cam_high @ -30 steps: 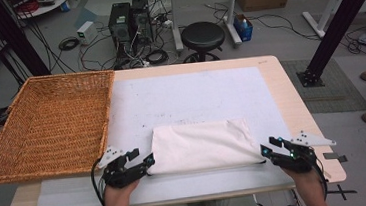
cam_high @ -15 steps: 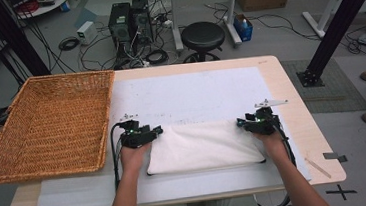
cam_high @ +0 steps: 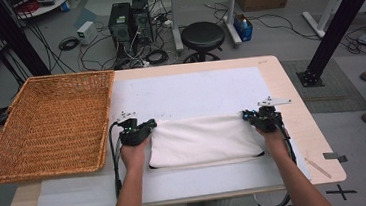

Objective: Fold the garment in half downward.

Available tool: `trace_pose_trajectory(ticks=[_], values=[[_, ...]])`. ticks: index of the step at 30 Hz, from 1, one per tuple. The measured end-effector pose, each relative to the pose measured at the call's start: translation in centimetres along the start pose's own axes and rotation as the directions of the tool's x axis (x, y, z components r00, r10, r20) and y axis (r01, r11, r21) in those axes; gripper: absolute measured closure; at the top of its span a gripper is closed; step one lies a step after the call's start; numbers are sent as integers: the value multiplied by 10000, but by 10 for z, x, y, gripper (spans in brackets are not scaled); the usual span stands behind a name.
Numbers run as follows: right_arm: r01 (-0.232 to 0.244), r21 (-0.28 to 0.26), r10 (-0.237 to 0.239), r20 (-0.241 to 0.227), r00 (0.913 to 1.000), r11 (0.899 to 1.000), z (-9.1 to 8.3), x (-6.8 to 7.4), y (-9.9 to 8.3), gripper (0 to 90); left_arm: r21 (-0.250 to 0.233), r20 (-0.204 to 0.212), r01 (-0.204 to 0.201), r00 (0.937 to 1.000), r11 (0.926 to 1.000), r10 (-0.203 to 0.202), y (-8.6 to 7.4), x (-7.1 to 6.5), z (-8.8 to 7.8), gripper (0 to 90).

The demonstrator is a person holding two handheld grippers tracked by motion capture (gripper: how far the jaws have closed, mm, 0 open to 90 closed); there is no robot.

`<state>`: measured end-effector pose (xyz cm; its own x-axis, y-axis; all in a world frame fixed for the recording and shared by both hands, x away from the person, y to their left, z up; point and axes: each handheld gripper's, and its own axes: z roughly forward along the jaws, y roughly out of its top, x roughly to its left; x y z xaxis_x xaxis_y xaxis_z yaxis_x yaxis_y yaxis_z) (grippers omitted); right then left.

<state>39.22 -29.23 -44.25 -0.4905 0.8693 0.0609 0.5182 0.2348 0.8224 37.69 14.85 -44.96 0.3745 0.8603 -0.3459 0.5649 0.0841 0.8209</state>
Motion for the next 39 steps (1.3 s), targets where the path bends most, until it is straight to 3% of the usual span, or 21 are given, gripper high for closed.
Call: trace_pose_trajectory(ticks=[1, 3, 4, 7, 9, 10, 11, 13, 16, 18, 22, 26, 33, 39], values=[[-8, 190, 9, -24, 10000, 9998, 2, 1, -1, 843, -50, 59, -22, 10000, 10000, 22, -1, 0, 1, 828], [-57, 208, 52, 243, 9997, 9998, 1, 1, -1, 690, -289, -216, -307, 9993, 9991, 301, 0, -3, -5, 686], [-281, -37, 283, 505, 9983, 9996, -4, -2, -1, 561, -383, -184, -291, 9994, 9988, 284, 0, -4, -6, 561], [-581, -301, 603, 794, 9950, 9979, -14, -7, -4, 328, -924, 52, -784, 9968, 9926, 792, 1, -10, -18, 412], [-137, -209, 154, 868, 9961, 9997, -21, -8, -8, 266, -1536, 293, -906, 9949, 9840, 961, 1, -14, -27, 314], [18, -384, 14, 828, 9966, 9993, -26, -9, -11, 202, -1900, 544, -917, 9931, 9775, 1037, -1, -16, -32, 277], [-6, -730, 70, 875, 9961, 9973, -34, -10, -13, 197, -2198, 772, -904, 9910, 9714, 1097, -2, -19, -35, 264], [-18, -1259, 114, 754, 9971, 9920, -46, -10, -17, 122, -2538, 1039, -1070, 9851, 9613, 1370, -5, -23, -42, 263], [-31, -1837, 53, 113, 9999, 9830, -65, -9, -22, 105, -2773, 1405, -1222, 9760, 9530, 1661, -9, -29, -50, 263], [474, -2121, -469, 76, 9989, 9761, -77, -6, -27, 105, -2854, 1374, -1490, 9713, 9468, 1943, -12, -34, -54, 263], [575, -2413, -615, -89, 9981, 9687, -92, -5, -32, 105, -2809, 1325, -1799, 9656, 9427, 2237, -18, -42, -62, 263], [637, -2383, -698, -171, 9974, 9691, -97, -4, -35, 105, -2923, 1385, -1633, 9677, 9423, 2107, -22, -43, -68, 263], [557, -2369, -635, -254, 9977, 9699, -103, -3, -39, 105, -2769, 1364, -1700, 9673, 9457, 2138, -28, -44, -72, 263], [573, -2365, -663, -305, 9973, 9699, -105, 0, -40, 105, -2498, 1026, -1640, 9755, 9543, 1945, -34, -44, -77, 263]])
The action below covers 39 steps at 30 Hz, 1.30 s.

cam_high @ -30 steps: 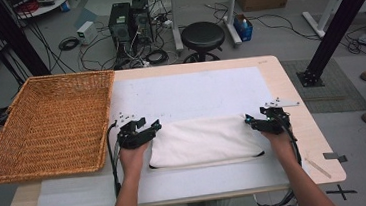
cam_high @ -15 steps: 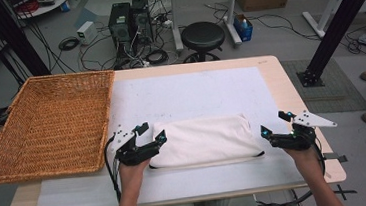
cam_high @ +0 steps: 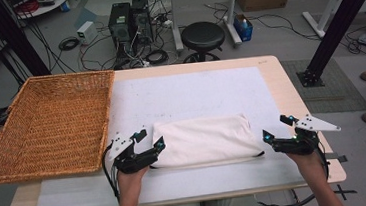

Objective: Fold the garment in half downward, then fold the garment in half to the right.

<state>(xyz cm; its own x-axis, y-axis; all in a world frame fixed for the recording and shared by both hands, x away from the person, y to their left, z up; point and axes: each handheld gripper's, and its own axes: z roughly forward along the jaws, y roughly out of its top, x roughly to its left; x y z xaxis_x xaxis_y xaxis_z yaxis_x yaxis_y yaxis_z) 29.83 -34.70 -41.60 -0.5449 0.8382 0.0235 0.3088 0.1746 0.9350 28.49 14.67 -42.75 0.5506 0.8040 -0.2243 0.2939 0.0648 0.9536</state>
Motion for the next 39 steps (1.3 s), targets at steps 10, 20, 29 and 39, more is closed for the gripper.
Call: trace_pose_trajectory(ticks=[10, 20, 29, 39], values=[[78, -100, -80, -212, 9997, 9999, 3, 8, 4, 105, 979, -734, 97, 9973, 9951, -25, -3, -1, -3, 266], [102, 3, -102, -548, 9984, 9999, 10, 17, 7, 105, 2874, -1598, 612, 9870, 9558, -152, -21, -4, 1, 368], [540, 136, -524, -974, 9939, 9984, 15, 30, 12, 105, 3443, -2026, 1078, 9785, 9326, -383, -30, -11, -4, 495], [1117, 148, -1073, -1763, 9785, 9936, 36, 60, 34, 105, 3332, -2536, 1190, 9668, 9353, -327, -39, -21, -5, 751]])
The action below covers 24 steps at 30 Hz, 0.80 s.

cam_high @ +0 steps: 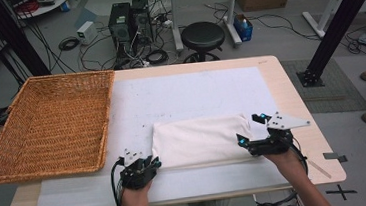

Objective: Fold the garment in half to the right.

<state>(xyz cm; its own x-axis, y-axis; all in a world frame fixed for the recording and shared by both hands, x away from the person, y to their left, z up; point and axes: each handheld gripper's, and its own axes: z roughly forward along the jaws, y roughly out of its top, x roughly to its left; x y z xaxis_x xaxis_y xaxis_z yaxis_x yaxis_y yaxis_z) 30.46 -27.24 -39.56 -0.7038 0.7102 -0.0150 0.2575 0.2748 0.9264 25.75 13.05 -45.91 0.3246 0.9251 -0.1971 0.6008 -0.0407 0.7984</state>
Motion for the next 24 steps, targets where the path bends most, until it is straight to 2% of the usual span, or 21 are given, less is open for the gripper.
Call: trace_pose_trajectory(ticks=[2, 5, 8, 12, 14, 15, 17, 18, 22, 24], values=[[106, 167, -102, -231, 9997, 9998, 10, 7, 6, 105, -12, -61, 91, 9999, 10000, -91, 0, 0, 0, 795], [328, 492, -302, -541, 9981, 9982, 29, 17, 17, 105, -24, 17, 252, 9997, 9997, -252, -1, 3, 0, 816], [214, 1105, -114, -904, 9958, 9936, 57, 26, 29, 106, -78, -40, 164, 9999, 9998, -164, -1, 2, 0, 825], [398, 1695, -229, -1005, 9947, 9847, 102, 40, 51, 115, -134, -156, -57, 9999, 9999, 55, -2, -1, 0, 828], [608, 2001, -388, -1121, 9929, 9779, 125, 47, 63, 192, -158, -188, -108, 9998, 9998, 105, -3, -1, 0, 828], [567, 2172, -281, -1326, 9908, 9745, 137, 50, 68, 257, -155, -186, -117, 9998, 9998, 114, -3, -1, 0, 828], [716, 2513, -321, -1578, 9869, 9653, 157, 55, 73, 365, -202, -192, -120, 9997, 9997, 117, -3, -1, 0, 828], [778, 2828, -264, -1810, 9831, 9560, 172, 59, 75, 440, -179, -193, -150, 9997, 9997, 147, -3, -2, 0, 828], [1281, 3598, -587, -1978, 9785, 9242, 213, 71, 76, 438, -181, -149, -136, 9998, 9997, 133, -3, -1, -1, 829], [1481, 3987, -681, -2079, 9758, 9051, 230, 77, 75, 422, -174, -99, -103, 9999, 9998, 102, -3, -1, -1, 828]])
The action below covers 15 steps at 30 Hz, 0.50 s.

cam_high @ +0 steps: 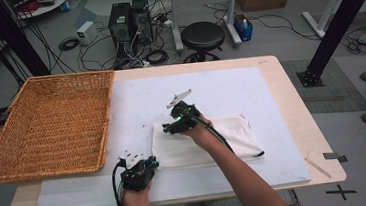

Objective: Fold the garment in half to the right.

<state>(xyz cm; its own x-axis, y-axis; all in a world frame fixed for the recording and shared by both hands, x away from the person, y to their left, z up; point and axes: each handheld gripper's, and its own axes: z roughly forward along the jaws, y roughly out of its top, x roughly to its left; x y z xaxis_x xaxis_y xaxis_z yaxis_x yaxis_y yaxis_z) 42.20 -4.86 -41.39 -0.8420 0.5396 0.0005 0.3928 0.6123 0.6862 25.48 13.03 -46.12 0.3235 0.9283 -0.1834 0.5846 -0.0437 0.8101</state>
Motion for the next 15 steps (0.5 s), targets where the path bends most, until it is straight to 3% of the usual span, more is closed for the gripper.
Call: trace_pose_trajectory(ticks=[4, 8, 15], values=[[456, 655, -462, 88, 9989, 9968, 23, 5, 6, 422, -4, 79, 93, 9999, 10000, -93, 0, 1, 0, 829], [563, 993, -559, -65, 9984, 9935, 34, 3, 7, 465, -15, 117, 125, 9999, 9999, -125, 0, 1, 0, 828], [1103, 967, -1029, -783, 9916, 9892, 35, 3, 10, 748, -18, 142, 137, 9998, 9999, -137, 0, 2, 0, 830]])
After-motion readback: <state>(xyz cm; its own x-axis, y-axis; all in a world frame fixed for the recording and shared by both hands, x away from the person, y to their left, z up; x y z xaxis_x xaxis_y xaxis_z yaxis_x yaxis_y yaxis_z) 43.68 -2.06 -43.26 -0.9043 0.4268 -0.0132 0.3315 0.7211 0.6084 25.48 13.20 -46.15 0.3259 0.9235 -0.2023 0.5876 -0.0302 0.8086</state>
